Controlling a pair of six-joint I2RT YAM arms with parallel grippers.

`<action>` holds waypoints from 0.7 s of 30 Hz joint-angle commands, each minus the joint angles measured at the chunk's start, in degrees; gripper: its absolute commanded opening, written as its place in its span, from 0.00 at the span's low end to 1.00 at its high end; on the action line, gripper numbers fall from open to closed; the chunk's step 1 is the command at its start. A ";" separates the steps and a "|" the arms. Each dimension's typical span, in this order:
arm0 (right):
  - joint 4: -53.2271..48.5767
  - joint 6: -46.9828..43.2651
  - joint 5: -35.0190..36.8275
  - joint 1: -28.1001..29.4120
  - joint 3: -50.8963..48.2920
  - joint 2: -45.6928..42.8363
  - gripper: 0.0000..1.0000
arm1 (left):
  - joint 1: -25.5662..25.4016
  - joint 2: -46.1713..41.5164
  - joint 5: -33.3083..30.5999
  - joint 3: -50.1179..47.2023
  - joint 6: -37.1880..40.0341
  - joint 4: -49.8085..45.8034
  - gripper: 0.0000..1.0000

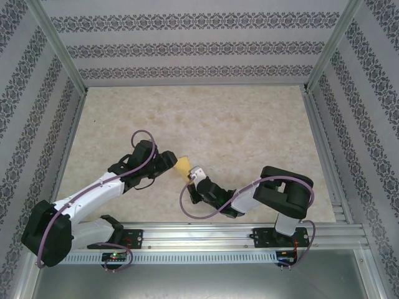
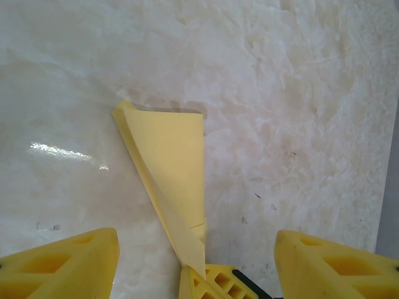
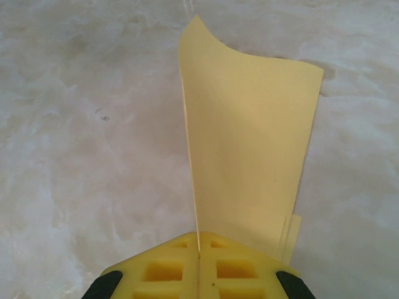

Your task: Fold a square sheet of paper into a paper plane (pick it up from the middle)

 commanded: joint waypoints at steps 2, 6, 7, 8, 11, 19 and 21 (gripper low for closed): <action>7.05 9.16 -3.75 -1.55 -1.75 1.75 0.00 | 0.42 0.50 2.41 -1.01 1.25 3.51 0.65; 10.97 15.39 -7.25 -3.31 -3.22 2.45 0.00 | 0.44 0.75 4.19 -1.49 2.17 5.41 0.62; 11.69 17.21 -8.75 -4.20 -3.50 2.87 0.00 | 0.50 0.86 4.70 -1.71 2.33 5.96 0.61; 12.61 19.12 -10.89 -5.37 -3.69 3.46 0.00 | 0.50 1.03 4.98 -1.92 2.33 6.46 0.61; 16.52 25.32 -17.15 -8.72 -4.28 6.12 0.00 | 0.41 2.18 7.04 -2.25 2.87 8.64 0.60; 23.53 35.22 -28.54 -14.46 -3.75 11.77 0.00 | 0.44 7.67 13.78 -1.24 6.30 14.37 0.59; 21.77 36.25 -29.64 -15.08 -2.94 11.99 0.00 | 0.39 9.35 15.67 -0.90 7.23 15.97 0.59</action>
